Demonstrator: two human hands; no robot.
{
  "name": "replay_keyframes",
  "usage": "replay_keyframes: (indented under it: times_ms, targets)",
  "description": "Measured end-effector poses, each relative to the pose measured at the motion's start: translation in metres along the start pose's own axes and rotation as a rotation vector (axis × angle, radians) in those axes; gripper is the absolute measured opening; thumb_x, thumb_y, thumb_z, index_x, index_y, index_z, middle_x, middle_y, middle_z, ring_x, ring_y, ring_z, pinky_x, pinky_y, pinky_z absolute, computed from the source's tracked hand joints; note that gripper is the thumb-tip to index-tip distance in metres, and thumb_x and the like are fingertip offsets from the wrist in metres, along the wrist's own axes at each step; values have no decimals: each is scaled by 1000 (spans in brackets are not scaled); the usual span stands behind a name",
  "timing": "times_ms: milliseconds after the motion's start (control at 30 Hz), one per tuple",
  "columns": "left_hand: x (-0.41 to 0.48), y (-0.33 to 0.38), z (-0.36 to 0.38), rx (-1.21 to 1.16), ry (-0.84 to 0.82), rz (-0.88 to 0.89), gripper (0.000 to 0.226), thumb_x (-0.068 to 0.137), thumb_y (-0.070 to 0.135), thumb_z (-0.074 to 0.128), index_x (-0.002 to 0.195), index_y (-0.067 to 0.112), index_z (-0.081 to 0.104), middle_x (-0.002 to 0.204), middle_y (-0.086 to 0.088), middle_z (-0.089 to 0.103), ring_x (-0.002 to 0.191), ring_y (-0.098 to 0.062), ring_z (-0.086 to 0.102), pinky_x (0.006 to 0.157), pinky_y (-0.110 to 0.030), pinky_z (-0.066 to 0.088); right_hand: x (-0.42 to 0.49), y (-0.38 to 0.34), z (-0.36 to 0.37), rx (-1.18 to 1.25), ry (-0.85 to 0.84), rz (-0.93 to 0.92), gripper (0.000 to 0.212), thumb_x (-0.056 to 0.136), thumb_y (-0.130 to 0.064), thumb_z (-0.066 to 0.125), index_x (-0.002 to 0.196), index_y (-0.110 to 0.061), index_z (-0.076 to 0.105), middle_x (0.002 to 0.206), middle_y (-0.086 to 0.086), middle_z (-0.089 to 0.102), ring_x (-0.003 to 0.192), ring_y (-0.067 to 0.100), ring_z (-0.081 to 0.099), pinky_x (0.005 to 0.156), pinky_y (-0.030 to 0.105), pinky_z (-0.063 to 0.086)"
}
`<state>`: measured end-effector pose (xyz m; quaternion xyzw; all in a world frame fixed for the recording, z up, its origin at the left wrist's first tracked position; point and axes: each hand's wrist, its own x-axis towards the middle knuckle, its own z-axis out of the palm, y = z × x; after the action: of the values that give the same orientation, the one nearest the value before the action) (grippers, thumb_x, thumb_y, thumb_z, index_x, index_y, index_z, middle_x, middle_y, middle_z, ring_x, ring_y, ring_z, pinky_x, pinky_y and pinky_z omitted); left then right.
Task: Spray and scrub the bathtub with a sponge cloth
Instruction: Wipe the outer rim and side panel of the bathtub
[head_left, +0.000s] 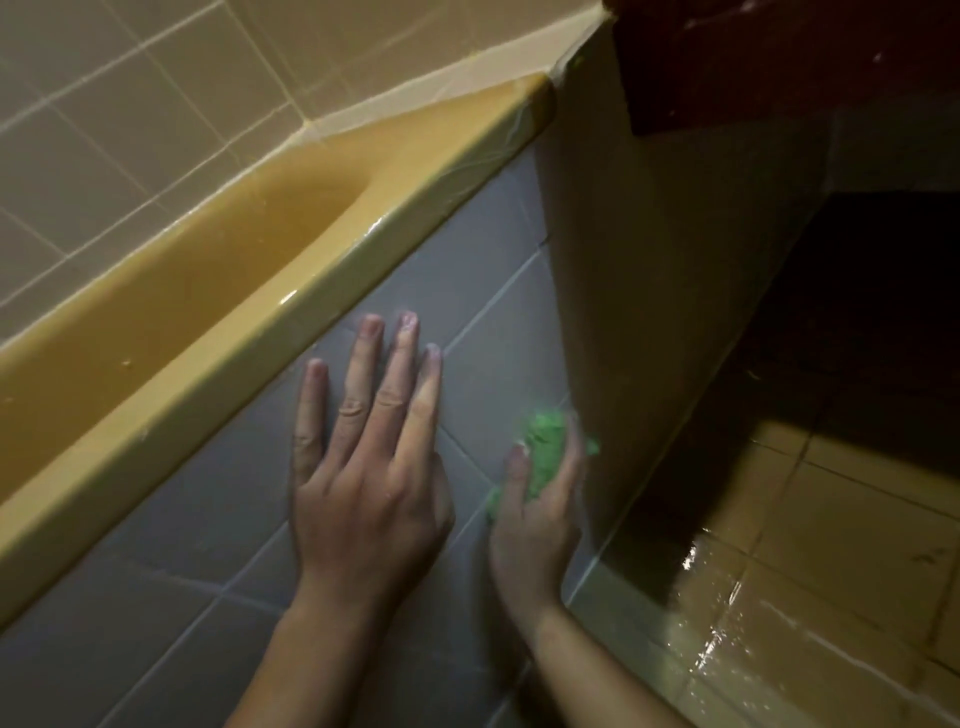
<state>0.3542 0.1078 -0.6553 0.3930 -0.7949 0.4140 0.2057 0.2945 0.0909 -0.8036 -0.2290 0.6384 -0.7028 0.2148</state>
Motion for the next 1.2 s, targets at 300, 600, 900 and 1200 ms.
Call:
replay_keyframes:
  times_ms: [300,600,900,1200]
  targets:
    - [-5,-8,-14,17,-26,12,59,88,10,55,147,6,57,163,-11,40,156,-27,30,130,-48,14,98,-57,4,142,52,420,60,106,-22,54,158,-5,30,148,26,51,133,39,52,104,34,37]
    - [43,-1,-6,57,-41,84,63,87,17,60,149,7,55,165,-10,37,157,-27,30,127,-55,19,182,-167,21,291,10,-619,57,104,-22,56,151,5,39,151,21,48,138,26,50,113,31,43]
    - [83,19,14,90,-57,136,56,94,21,54,149,8,56,165,-11,37,157,-30,28,129,-55,15,187,-140,15,273,74,-295,59,104,-39,46,156,-12,37,158,14,43,144,29,44,117,48,38]
    - [122,24,19,198,-282,371,64,91,33,54,151,11,53,165,-7,38,159,-28,21,130,-56,2,200,-1,-12,377,129,348,59,106,-1,37,161,-11,21,162,12,33,149,28,36,119,26,30]
